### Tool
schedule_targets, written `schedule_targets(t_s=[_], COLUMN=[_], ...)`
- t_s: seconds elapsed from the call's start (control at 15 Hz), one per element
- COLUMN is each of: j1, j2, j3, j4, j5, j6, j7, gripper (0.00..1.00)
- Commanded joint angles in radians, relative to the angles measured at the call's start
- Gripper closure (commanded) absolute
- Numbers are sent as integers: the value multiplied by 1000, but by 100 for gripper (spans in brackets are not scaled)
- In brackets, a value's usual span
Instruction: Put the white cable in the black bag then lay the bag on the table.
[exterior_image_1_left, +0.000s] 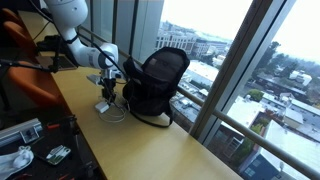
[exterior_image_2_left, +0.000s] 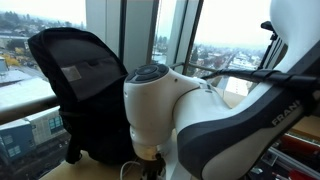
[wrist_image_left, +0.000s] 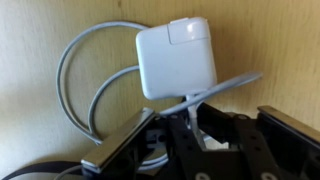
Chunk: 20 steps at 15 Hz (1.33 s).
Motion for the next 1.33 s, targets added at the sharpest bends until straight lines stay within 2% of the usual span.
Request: schedule_targets(t_s=[0.0,0.47,0.8,1.0,1.27], j1=[-41,-103,-184,-224,-265], j2=[-186,-553,-796,-926,-1022], j3=[17,44,114,150,180], j4=[-178,-395,-476,-460,-309], j5=[13,3,41,76,90], j6=[10,-56,-163,-267,-438], j7=[-33,-39,-86,-137,-218], gripper=[98,98,98,98,98])
